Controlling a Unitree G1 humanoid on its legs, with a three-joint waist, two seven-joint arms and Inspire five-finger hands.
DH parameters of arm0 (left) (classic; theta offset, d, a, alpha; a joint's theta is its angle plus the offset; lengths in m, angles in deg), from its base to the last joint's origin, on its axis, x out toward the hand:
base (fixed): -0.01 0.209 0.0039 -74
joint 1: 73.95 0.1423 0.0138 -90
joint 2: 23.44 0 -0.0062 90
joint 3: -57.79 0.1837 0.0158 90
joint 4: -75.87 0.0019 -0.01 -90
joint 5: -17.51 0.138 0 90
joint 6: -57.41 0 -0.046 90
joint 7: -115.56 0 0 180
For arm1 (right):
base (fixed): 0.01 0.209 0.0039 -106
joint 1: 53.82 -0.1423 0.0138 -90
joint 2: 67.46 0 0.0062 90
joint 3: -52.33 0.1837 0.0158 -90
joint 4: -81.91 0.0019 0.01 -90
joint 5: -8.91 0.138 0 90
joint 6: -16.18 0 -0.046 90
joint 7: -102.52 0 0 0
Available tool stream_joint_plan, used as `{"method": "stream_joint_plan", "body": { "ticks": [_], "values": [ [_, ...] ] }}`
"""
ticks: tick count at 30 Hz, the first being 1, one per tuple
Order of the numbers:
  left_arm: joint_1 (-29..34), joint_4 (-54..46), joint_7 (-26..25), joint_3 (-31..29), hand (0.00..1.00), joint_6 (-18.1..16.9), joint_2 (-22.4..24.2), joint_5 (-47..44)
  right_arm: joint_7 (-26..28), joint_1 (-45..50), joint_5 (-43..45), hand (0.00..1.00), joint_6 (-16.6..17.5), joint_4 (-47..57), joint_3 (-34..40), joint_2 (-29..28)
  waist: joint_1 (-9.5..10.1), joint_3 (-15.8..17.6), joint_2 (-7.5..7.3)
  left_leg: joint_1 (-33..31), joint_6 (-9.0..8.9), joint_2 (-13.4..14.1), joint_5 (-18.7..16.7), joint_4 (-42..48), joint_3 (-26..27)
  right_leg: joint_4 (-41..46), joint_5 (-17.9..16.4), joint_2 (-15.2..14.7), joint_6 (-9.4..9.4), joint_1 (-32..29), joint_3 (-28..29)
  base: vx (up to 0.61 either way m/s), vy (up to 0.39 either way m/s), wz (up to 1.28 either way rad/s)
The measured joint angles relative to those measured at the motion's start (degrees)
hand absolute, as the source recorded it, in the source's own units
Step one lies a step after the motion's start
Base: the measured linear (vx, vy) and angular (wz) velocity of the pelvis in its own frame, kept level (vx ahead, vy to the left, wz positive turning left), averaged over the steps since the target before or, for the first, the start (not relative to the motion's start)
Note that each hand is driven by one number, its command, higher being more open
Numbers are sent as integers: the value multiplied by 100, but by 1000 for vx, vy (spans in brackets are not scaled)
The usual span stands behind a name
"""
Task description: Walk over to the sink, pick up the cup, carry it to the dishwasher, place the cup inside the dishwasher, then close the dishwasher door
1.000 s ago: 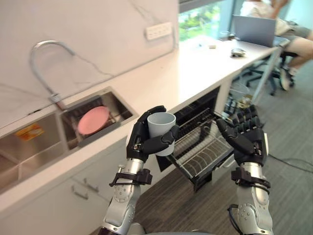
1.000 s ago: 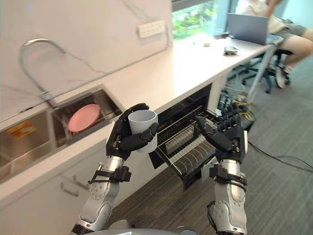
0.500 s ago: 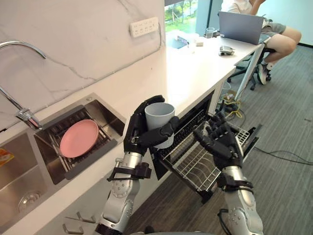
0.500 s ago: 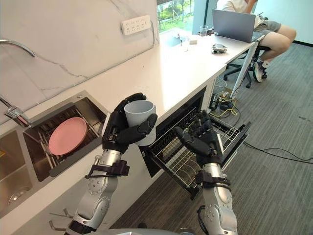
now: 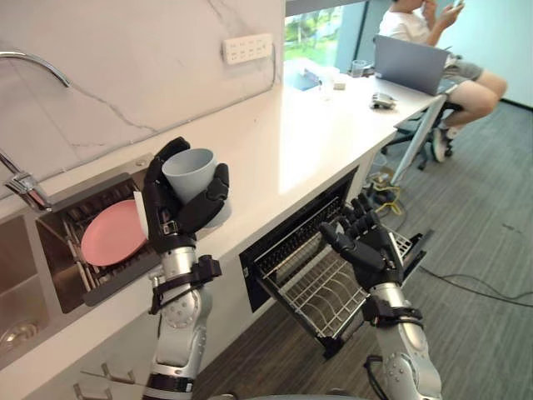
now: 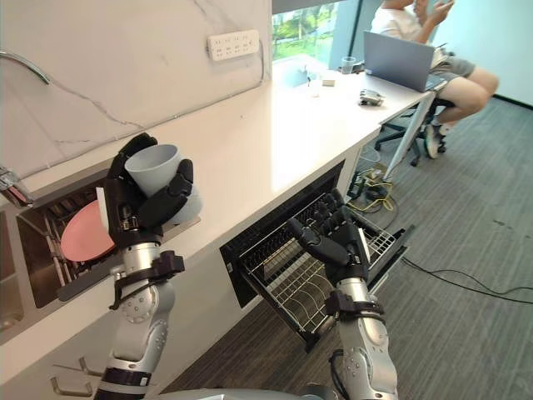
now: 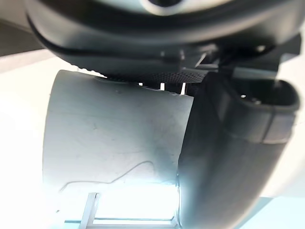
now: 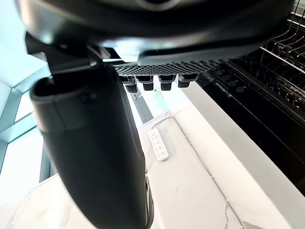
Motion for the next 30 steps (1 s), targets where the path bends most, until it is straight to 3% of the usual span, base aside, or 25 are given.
{"method": "stream_joint_plan", "body": {
  "ticks": [3,10,13,23,30],
  "values": [
    [-2,0,20,173,0,118,96,0,4,9,27,100,-60,176,-39,-5,-75,6,-6,151,-89,139,37,-138,20,-239,46,176,-61,181,-51,79,-88,-8],
    [-6,3,272,143,0,194,81,27,508,6,587,100,-184,239,-227,-70,-61,11,4,210,-64,24,49,-256,69,-820,330,180,-2,449,-91,4,16,0],
    [-9,35,314,196,0,222,85,293,806,-52,1201,100,-464,239,-504,-69,-66,14,7,200,-36,-19,69,-311,65,-973,410,169,5,494,-126,-22,17,4],
    [-200,432,219,281,0,217,-101,2149,1475,-501,2507,100,-982,194,-656,18,-197,13,8,220,-1,-96,177,-473,57,-1134,525,138,28,520,-175,-2,2,1],
    [-329,444,372,493,0,148,-305,3057,1473,-592,2568,100,-1051,28,-825,246,-204,9,13,219,10,-113,233,-532,2,-1156,538,133,25,546,-242,-16,0,4]
  ]
}}
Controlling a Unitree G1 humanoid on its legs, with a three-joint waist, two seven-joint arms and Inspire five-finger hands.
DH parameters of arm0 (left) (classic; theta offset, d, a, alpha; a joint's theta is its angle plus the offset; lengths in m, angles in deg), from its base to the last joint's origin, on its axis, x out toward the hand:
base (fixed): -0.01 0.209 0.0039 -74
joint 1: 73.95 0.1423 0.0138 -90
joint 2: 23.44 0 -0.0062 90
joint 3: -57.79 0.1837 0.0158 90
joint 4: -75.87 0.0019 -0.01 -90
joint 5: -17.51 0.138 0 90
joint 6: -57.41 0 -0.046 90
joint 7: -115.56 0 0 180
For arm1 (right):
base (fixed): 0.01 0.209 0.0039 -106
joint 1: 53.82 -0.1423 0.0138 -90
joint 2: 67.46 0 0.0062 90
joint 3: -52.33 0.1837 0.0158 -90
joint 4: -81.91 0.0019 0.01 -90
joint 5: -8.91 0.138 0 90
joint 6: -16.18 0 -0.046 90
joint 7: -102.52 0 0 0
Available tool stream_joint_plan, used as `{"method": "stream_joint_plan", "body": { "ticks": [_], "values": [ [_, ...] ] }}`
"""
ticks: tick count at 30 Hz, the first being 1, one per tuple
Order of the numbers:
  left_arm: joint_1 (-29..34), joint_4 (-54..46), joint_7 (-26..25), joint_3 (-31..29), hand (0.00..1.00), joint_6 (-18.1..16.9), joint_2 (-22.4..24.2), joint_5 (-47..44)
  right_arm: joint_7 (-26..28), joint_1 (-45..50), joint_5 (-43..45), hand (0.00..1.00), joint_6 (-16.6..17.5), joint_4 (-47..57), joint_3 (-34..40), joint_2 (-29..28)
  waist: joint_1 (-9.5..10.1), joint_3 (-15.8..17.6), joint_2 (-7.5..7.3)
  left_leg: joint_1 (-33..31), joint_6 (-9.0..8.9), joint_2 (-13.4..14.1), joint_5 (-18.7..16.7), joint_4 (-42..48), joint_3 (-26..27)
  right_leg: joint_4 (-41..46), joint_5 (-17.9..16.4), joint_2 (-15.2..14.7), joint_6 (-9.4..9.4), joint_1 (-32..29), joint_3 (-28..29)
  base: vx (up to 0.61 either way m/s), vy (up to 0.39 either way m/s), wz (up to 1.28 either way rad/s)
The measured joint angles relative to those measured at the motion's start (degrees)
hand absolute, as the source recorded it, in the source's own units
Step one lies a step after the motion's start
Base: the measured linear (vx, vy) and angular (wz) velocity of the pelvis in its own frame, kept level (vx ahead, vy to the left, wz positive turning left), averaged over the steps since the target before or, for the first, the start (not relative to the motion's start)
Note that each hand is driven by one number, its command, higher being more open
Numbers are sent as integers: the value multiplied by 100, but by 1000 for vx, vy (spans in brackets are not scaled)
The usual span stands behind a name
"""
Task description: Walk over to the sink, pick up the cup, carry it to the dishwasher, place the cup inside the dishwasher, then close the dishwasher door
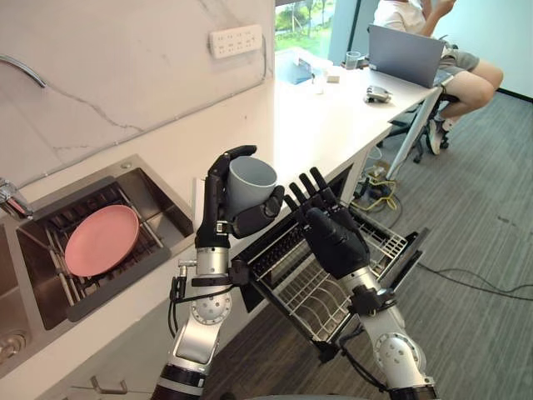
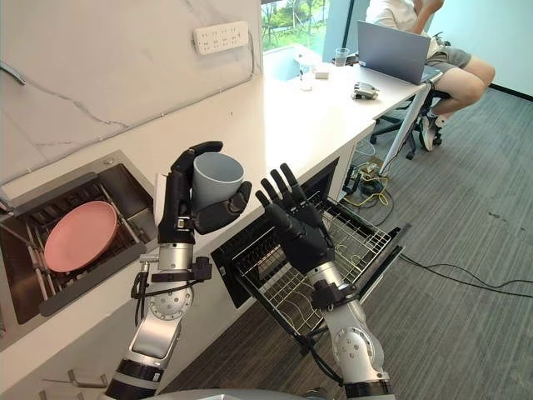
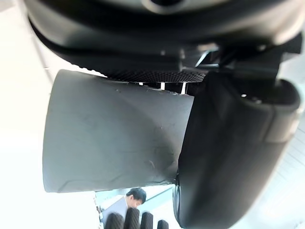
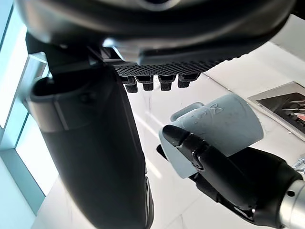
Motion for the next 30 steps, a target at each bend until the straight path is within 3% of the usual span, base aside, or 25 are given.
{"method": "stream_joint_plan", "body": {
  "ticks": [8,14,30],
  "values": [
    [-13,0,171,413,0,-43,-193,439,-24,-123,-448,100,-72,-117,-6,210,-7,-83,32,2,8,-19,131,-154,-73,-14,29,1,-3,-5,-79,-21,-1,6],
    [-79,0,216,679,0,-40,-305,476,-408,-293,-619,100,-71,-189,-39,323,-5,-112,40,-5,17,-19,173,-171,-82,-41,66,6,-11,-5,-84,-36,-2,0],
    [-90,-1,200,798,0,156,-311,661,-1020,-623,-1114,100,-70,-164,-241,383,9,-231,70,-55,24,-27,267,-253,-178,-153,141,35,-22,9,-175,-11,-4,2]
  ]
}}
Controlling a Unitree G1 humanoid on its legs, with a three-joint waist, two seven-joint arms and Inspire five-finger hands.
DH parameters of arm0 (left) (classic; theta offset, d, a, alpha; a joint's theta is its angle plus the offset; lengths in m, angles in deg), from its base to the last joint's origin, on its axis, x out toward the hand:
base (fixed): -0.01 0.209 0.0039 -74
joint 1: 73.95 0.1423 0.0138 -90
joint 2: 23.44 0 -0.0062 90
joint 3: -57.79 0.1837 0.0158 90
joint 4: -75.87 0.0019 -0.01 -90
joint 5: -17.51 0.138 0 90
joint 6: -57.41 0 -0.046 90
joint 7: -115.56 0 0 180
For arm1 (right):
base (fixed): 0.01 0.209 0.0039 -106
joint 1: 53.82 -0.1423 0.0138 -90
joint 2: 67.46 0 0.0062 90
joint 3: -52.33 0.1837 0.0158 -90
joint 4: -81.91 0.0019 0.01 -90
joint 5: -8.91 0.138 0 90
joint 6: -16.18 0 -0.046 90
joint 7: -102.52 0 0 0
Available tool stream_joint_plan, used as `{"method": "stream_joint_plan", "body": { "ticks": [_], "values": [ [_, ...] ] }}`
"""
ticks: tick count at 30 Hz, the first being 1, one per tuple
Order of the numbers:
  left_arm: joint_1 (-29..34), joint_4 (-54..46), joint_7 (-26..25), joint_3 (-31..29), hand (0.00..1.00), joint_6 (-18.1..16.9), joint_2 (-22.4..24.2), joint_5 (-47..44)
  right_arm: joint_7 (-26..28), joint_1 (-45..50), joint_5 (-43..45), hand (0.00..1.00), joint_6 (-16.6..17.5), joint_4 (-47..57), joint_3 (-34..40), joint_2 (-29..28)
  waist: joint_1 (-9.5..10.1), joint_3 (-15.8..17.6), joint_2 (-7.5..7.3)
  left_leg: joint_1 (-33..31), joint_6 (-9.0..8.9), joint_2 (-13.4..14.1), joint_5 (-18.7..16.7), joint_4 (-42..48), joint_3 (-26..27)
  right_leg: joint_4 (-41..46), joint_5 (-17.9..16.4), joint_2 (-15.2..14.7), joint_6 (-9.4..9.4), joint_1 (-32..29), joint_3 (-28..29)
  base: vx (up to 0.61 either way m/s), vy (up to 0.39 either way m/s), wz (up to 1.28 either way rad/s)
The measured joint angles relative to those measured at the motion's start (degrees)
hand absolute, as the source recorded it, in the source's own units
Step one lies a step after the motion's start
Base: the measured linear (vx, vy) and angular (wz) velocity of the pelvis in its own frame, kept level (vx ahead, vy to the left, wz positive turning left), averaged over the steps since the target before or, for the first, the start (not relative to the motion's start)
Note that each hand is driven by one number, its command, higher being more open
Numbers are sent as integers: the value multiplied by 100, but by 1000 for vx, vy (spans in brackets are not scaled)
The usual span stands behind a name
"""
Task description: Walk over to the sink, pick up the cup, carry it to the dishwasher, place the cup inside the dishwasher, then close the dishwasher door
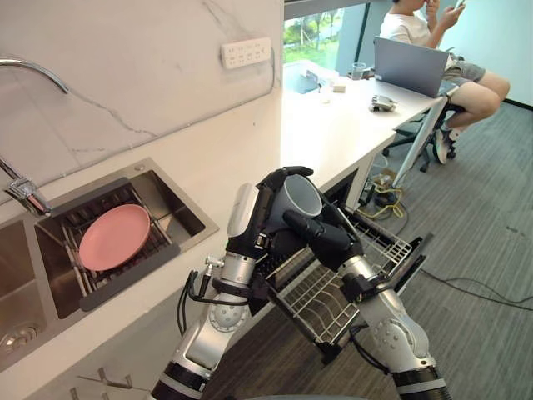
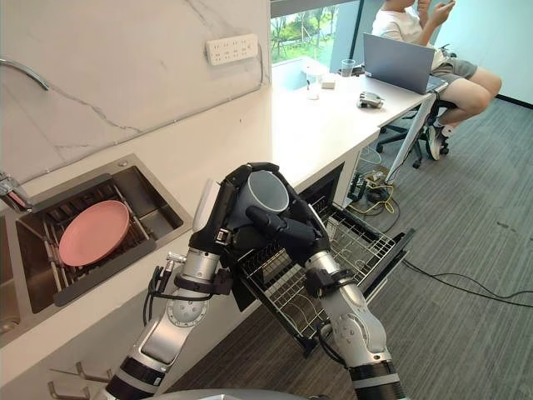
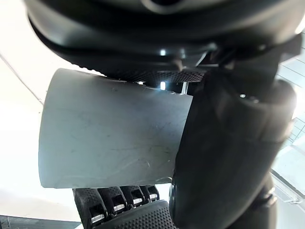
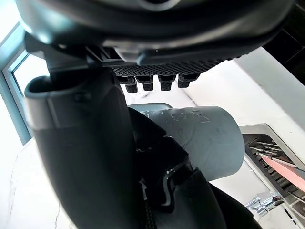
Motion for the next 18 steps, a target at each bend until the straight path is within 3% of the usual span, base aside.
{"method": "stream_joint_plan", "body": {
  "ticks": [5,6,18],
  "values": [
    [0,0,-19,16,0,11,0,-1,-78,-116,3,100,0,6,-97,4,14,-3,1,-6,3,-3,13,0,-40,-2,0,0,0,16,-33,-17,-5,3],
    [0,0,-38,45,0,16,-7,-1,-78,-127,7,0,0,7,-102,5,22,-5,2,-7,3,-3,14,0,-41,-2,0,0,0,17,-35,0,0,0],
    [2,-30,-109,116,0,75,-54,-103,-256,-247,-276,0,52,81,-219,254,122,-48,0,-12,-2,-18,20,0,-107,-39,0,-2,1,79,-112,-6,-4,2]
  ]
}}
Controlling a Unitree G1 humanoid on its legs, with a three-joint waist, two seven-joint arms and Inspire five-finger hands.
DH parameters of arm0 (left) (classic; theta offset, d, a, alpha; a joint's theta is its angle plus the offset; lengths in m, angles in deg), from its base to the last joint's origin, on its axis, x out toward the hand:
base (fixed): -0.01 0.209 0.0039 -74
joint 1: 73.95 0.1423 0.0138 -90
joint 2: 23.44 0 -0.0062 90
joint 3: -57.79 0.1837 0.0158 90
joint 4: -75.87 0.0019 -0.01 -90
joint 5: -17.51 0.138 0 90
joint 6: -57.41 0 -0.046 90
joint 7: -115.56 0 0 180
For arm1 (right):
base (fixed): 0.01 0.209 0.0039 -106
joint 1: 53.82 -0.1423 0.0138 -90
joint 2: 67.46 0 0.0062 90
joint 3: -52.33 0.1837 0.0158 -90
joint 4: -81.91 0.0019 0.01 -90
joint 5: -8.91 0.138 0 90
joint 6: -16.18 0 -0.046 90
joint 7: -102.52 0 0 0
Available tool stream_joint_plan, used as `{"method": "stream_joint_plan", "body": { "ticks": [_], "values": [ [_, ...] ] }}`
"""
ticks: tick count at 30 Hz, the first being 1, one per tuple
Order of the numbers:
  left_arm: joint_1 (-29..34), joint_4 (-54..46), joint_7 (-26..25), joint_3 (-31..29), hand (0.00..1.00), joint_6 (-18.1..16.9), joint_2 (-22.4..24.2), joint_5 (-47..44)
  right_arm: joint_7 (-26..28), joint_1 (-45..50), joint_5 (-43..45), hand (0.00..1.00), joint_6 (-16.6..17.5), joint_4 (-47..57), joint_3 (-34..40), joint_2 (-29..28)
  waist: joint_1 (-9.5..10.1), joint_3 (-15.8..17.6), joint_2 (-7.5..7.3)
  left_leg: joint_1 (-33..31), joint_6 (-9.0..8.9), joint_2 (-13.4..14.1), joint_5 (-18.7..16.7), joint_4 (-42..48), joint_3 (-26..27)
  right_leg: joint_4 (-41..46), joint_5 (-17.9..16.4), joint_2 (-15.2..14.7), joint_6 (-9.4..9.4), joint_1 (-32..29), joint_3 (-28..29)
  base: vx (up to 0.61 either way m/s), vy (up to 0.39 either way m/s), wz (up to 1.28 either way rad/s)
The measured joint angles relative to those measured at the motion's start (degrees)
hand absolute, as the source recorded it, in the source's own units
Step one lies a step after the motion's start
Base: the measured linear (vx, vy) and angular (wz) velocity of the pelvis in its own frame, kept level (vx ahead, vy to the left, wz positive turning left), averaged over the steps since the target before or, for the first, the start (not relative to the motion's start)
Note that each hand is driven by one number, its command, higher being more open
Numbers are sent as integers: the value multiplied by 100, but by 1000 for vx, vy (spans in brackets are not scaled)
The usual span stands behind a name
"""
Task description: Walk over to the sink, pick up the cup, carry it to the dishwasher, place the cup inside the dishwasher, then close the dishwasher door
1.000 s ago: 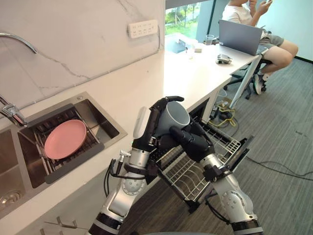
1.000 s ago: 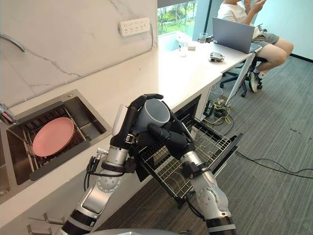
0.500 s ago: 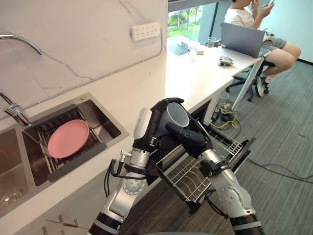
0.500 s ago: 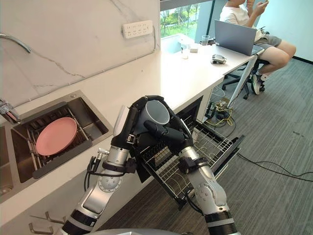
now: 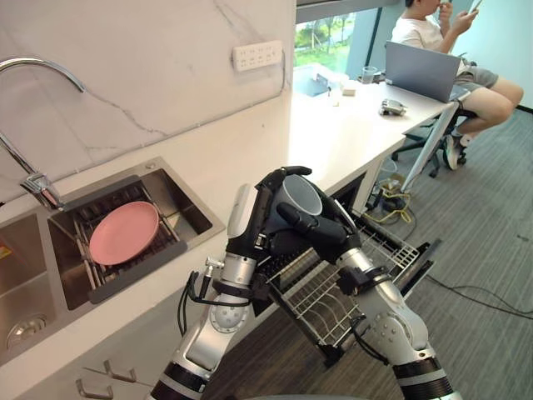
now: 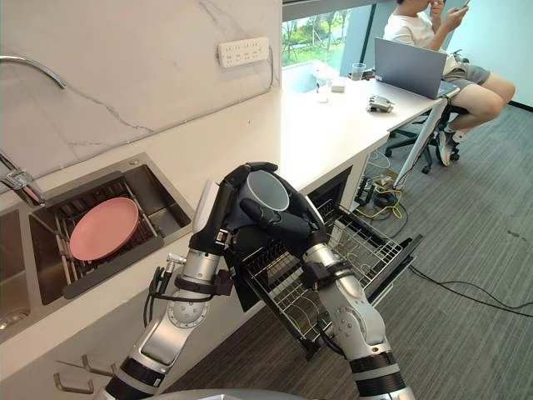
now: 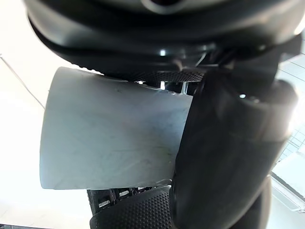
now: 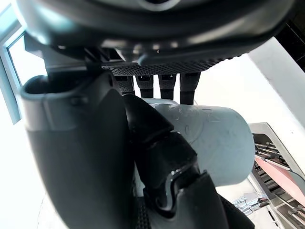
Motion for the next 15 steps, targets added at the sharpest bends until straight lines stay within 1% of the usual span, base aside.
{"method": "stream_joint_plan", "body": {
  "ticks": [4,7,8,9,13,15],
  "values": [
    [0,-25,-4,0,0,7,-16,0,-35,-2,117,0,3,21,-34,8,17,-3,-1,-4,-1,-2,6,0,-20,-2,0,0,0,10,-17,-10,-4,2],
    [0,-99,-6,0,0,33,-22,-9,-146,-2,128,0,80,102,-107,48,21,-3,-1,-5,-2,-3,9,0,-22,-2,0,-1,0,10,-17,0,0,0],
    [1,-166,-7,0,100,45,-34,-7,-191,-2,149,0,145,146,-146,63,20,-3,-1,-5,-2,-2,10,0,-22,-2,0,-1,0,10,-17,0,0,0],
    [0,-222,-21,-1,100,46,-54,-7,-264,-1,164,0,221,194,-200,71,17,-5,0,-5,-2,-2,10,0,-22,-2,0,-1,0,10,-16,0,0,0],
    [0,-303,-103,62,100,43,-60,-17,-575,-1,185,0,351,265,-274,11,19,-8,-1,-7,-2,-3,10,0,-21,-2,0,-2,0,7,-15,0,0,0],
    [8,-302,-137,112,100,44,-60,-16,-805,-1,29,0,456,300,-300,-53,18,-8,-1,-11,-2,-2,10,0,-19,-2,0,-2,0,2,-13,0,0,0]
  ]
}}
